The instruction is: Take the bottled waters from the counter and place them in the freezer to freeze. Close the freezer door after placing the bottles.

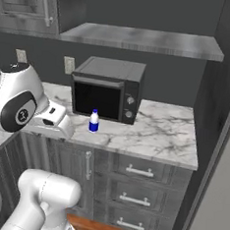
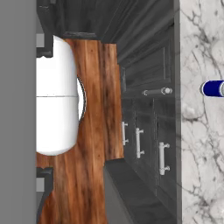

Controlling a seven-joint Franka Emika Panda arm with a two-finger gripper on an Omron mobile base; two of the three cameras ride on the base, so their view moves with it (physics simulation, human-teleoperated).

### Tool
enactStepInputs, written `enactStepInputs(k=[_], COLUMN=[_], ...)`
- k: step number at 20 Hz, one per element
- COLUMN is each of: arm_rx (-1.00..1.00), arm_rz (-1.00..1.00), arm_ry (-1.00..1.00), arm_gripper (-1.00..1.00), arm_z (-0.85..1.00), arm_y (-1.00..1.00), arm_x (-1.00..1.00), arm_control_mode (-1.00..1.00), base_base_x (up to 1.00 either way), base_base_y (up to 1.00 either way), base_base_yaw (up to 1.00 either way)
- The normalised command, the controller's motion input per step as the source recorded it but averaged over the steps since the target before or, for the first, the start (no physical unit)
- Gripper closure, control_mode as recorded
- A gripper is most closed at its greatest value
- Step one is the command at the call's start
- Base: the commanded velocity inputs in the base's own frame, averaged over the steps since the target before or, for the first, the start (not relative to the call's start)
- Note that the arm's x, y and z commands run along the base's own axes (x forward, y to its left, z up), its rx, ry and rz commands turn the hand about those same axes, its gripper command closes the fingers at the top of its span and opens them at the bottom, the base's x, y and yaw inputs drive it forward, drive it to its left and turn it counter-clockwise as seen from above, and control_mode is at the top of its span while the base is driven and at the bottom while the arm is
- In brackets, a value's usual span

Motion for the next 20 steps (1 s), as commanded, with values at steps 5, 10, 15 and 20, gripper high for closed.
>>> enactStepInputs(k=[5, 10, 15, 20], arm_rx=[0.0, 0.0, 0.0, 0.0], arm_rz=[0.0, 0.0, 0.0, 0.0], arm_ry=[0.0, 0.0, 0.0, 0.0], arm_gripper=[-1.0, -1.0, -1.0, -1.0], arm_z=[0.0, 0.0, 0.0, 0.0], arm_y=[0.0, 0.0, 0.0, 0.0], arm_x=[0.0, 0.0, 0.0, 0.0], arm_control_mode=[1.0, 1.0, 1.0, 1.0], base_base_x=[0.44, 0.26, 0.29, 0.31], base_base_y=[0.0, -0.28, -0.5, -0.59], base_base_yaw=[0.0, -0.02, 0.0, 0.06])
